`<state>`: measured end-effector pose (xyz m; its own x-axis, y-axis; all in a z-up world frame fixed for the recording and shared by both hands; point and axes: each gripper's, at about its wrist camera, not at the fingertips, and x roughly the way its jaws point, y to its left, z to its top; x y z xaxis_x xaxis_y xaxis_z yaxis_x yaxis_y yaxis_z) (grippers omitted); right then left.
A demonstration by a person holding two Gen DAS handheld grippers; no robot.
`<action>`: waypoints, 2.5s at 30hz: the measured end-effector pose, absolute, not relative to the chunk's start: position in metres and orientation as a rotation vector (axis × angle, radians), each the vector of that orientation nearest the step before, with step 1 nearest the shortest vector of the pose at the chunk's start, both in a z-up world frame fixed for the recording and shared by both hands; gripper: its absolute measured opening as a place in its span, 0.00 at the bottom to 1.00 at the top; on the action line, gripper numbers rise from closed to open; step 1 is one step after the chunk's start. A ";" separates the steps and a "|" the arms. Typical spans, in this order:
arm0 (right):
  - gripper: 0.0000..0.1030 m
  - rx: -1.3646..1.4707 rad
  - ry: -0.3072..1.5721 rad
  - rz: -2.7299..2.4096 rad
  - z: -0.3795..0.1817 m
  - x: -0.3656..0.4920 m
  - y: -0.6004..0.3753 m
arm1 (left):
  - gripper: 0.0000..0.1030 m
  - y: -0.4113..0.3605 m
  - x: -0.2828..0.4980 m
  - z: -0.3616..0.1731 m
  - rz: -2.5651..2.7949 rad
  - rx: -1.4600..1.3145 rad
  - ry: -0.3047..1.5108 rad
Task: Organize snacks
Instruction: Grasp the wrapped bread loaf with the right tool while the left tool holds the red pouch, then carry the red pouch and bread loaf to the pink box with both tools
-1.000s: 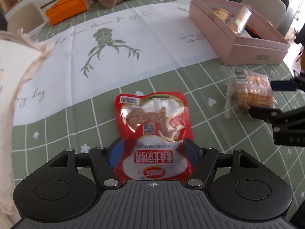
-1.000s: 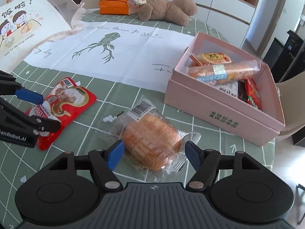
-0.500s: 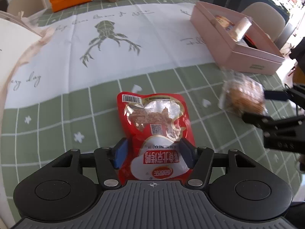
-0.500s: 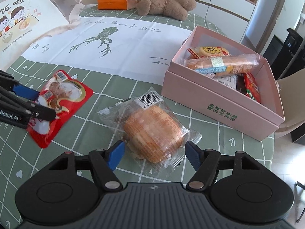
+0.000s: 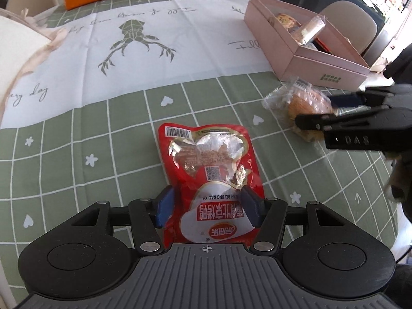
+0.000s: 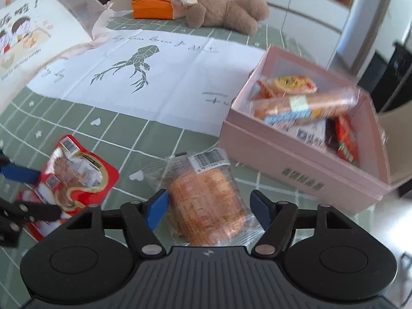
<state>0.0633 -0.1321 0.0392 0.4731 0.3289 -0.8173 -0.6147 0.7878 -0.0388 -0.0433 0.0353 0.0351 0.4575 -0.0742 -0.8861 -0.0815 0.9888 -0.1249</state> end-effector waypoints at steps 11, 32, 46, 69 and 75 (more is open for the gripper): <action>0.52 -0.219 1.014 0.658 0.040 0.028 -0.155 | 0.68 0.029 -0.037 0.032 -0.005 -0.129 1.097; 0.67 -0.362 0.956 0.641 0.030 0.011 -0.147 | 0.55 0.036 -0.059 0.052 0.008 -0.154 1.081; 0.70 -0.312 0.981 0.625 0.024 0.020 -0.160 | 0.82 0.001 -0.048 0.024 -0.023 -0.048 1.122; 0.50 -0.236 0.995 0.542 0.032 0.028 -0.236 | 0.15 -0.019 -0.063 0.050 -0.071 -0.018 1.053; 0.66 -0.250 0.986 0.575 0.023 0.018 -0.219 | 0.24 -0.042 -0.064 0.045 -0.120 0.200 1.097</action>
<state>0.0177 -0.2189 0.0234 0.4200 0.3428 -0.8403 -0.5623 0.8250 0.0555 -0.0644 -0.0419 0.0449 0.4522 0.0027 -0.8919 0.1949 0.9755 0.1017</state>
